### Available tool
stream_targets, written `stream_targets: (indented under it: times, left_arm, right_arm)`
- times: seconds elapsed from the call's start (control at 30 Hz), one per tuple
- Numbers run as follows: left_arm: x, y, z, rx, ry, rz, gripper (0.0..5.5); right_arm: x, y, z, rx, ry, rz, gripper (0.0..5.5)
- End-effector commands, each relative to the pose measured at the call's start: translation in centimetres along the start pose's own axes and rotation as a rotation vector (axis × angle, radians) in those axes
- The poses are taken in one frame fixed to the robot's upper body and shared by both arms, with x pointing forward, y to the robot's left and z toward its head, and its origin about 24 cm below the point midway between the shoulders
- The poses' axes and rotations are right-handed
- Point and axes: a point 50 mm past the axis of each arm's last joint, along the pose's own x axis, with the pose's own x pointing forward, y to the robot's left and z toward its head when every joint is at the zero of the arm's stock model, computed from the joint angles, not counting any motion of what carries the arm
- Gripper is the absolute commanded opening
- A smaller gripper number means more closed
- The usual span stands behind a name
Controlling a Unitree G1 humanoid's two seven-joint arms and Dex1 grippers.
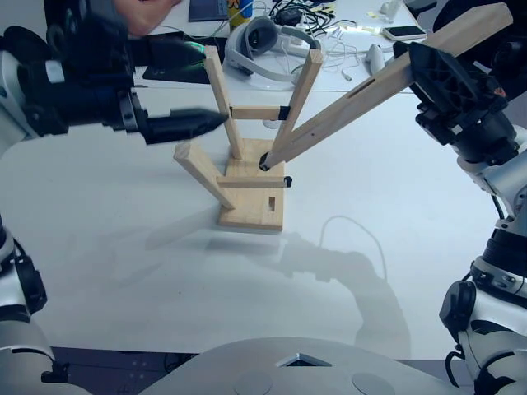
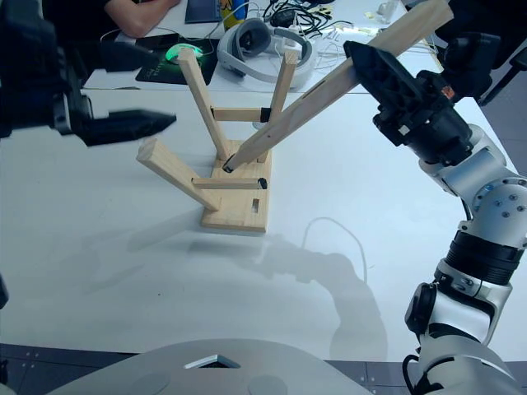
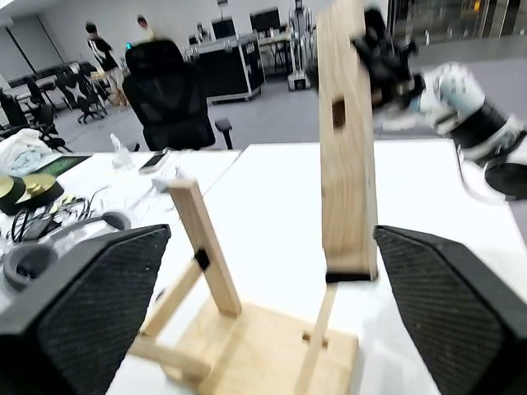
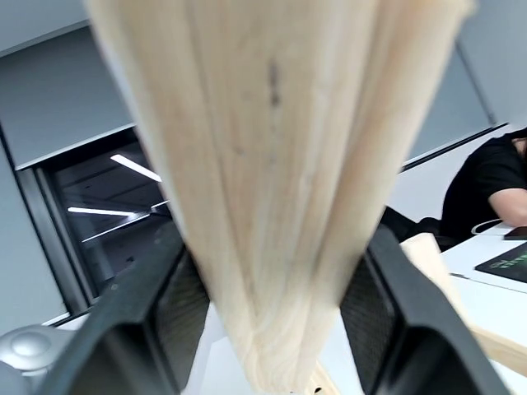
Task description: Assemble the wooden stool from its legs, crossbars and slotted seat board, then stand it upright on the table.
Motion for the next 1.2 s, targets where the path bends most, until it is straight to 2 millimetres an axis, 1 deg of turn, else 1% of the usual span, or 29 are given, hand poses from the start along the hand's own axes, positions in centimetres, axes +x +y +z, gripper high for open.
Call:
stream_targets:
  times: [0.03,0.1,0.2,0.27,0.33,0.43,0.5,0.67,0.73,0.83,0.9,1.03,1.1,1.2]
  left_arm:
    - [0.4,-1.1,-3.9,0.132,0.264,-0.034,4.58]
    - [0.7,-0.8,-5.2,0.189,0.321,-0.027,4.58]
    - [0.8,0.3,-6.3,0.269,0.354,0.026,4.58]
    - [0.7,0.6,-6.5,0.280,0.347,0.054,4.58]
    - [0.6,0.8,-6.5,0.273,0.331,0.062,4.58]
    - [0.3,1.1,-6.8,0.267,0.336,0.086,4.58]
    - [0.0,1.2,-7.2,0.266,0.352,0.100,4.58]
    - [-0.3,1.4,-7.8,0.261,0.374,0.113,4.58]
    - [-0.5,1.4,-7.9,0.262,0.386,0.115,4.58]
    - [-0.6,1.6,-8.1,0.263,0.392,0.121,4.58]
    - [-0.6,1.8,-8.2,0.262,0.393,0.131,4.58]
    - [-0.6,2.0,-8.1,0.259,0.386,0.137,4.58]
    - [-0.3,2.3,-8.1,0.262,0.376,0.131,4.58]
    - [-0.2,2.5,-8.2,0.256,0.370,0.130,4.58]
  right_arm:
    - [-0.8,0.4,1.9,-0.048,-0.035,-0.015,2.08]
    - [-1.1,0.5,2.3,-0.054,-0.039,-0.022,2.08]
    - [-1.5,0.6,2.4,-0.057,-0.036,-0.035,2.08]
    - [-1.5,0.4,2.1,-0.052,-0.015,-0.040,2.08]
    - [-1.9,0.3,1.6,-0.053,0.019,-0.068,2.08]
    - [-2.6,-0.7,-0.5,-0.096,0.171,-0.160,2.08]
    - [-2.9,-1.3,-1.2,-0.105,0.193,-0.173,2.08]
    - [-3.6,-1.9,-0.8,-0.124,0.148,-0.176,2.07]
    - [-3.9,-1.9,-1.0,-0.119,0.150,-0.170,2.07]
    - [-3.6,-1.7,-2.0,-0.108,0.168,-0.132,2.07]
    - [-3.0,-1.6,-3.4,-0.123,0.207,-0.101,2.07]
    - [-1.8,-1.8,-6.1,-0.205,0.291,-0.081,2.07]
    - [-1.5,-1.8,-6.8,-0.238,0.280,-0.084,2.07]
    - [-1.2,-2.1,-7.9,-0.336,0.340,-0.087,2.07]
